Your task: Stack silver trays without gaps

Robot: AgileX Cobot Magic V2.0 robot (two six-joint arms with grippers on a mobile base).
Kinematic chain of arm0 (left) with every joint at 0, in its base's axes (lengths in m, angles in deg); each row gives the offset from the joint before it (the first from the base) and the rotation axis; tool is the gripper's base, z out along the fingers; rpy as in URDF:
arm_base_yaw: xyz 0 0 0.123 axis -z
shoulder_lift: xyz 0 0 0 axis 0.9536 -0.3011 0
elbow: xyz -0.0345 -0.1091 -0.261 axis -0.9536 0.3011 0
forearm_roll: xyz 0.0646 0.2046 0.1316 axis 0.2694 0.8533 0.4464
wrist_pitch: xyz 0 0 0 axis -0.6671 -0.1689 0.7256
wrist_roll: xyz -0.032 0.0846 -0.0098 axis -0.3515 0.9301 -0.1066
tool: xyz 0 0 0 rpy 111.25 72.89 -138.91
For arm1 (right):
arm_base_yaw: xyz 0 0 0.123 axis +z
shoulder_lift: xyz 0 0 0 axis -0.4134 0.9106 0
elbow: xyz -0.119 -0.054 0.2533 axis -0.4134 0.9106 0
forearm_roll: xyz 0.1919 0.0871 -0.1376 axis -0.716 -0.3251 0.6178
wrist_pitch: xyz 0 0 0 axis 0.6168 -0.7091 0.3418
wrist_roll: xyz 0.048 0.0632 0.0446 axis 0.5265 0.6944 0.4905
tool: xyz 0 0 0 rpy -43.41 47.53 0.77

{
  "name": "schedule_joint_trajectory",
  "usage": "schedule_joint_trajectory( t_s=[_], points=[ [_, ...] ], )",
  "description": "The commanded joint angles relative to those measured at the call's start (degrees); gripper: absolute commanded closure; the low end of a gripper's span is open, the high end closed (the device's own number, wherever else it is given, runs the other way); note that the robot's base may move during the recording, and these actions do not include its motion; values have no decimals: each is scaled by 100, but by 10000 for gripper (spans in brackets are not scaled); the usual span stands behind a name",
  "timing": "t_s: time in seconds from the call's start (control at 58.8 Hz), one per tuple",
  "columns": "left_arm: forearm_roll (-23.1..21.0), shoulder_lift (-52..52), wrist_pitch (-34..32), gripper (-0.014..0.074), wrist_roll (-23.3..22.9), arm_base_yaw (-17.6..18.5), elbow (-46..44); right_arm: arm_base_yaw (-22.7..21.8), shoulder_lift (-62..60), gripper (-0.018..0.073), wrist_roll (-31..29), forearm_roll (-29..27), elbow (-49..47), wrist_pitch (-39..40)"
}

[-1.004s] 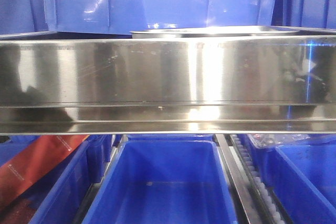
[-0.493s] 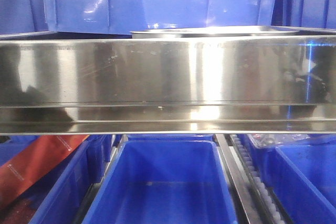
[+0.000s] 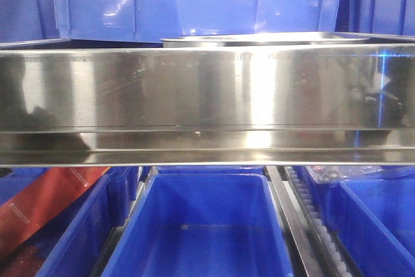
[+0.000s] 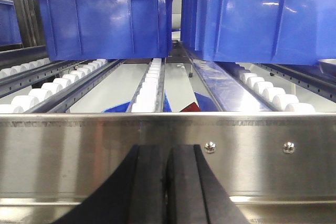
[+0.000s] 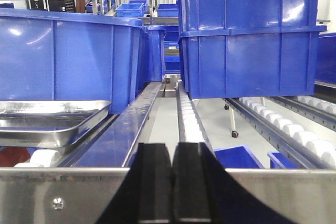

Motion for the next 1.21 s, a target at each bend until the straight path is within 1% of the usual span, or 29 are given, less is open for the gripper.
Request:
schedule_joint_trajectory(
  t_s=[0.0,0.051,0.17,0.374,0.459,0.493,0.51,0.527,0.544,0.578,0.612,0.629,0.715,0.749,0.8,0.868,0.936,1.038,1.089,1.191],
  points=[
    [-25,23,-292,603,0,-24,-15,-20,-22,637,4,13,0,85],
    [-25,23,-499,603,0,-24,-15,-20,-22,637,4,13,0,85],
    [-25,23,-1417,603,0,-24,-15,-20,-22,637,4,13,0,85],
    [-25,23,-2266,603,0,-24,-15,-20,-22,637,4,13,0,153],
    [-162,23,-2658,603,-62,-24,-15,-20,-22,637,4,13,0,249],
    [-290,23,-2719,603,-62,-24,-15,-20,-22,637,4,13,0,264],
    [-463,23,-2719,603,-62,-24,-78,-20,-22,637,4,13,0,264],
    [-512,23,-2676,603,-62,-24,-135,-20,-22,637,4,13,0,264],
    [-685,23,-2603,603,-62,-24,-237,-20,-22,637,4,13,0,264],
    [-773,23,-2267,603,-62,-24,-409,-20,-22,637,4,13,0,278],
    [-803,23,-1750,603,-62,-24,-672,-20,-22,637,4,13,0,363],
    [-791,23,-1373,603,-62,-24,-849,-20,-22,637,4,13,0,402],
    [-635,-14,89,603,-51,-24,-1557,-20,-22,637,4,13,0,757],
    [-511,-111,511,603,-51,-24,-1814,-20,-22,637,4,13,0,931],
    [-345,-258,829,603,-23,-24,-2149,-20,-22,637,48,-45,0,1130],
    [-135,-481,827,603,-13,-24,-2482,-20,-22,637,318,-368,-101,996],
    [-107,-682,687,603,-13,-24,-2740,-20,-22,637,335,-649,-541,435],
    [-107,-899,156,603,-13,-24,-3097,-20,-22,637,335,-649,-1346,-572],
    [-107,-941,-126,603,-13,-24,-3241,-20,-22,637,335,-515,-1771,-1025],
    [-164,-941,-267,603,-13,-24,-3496,-20,-22,638,335,-408,-2485,-1993]
  ],
)
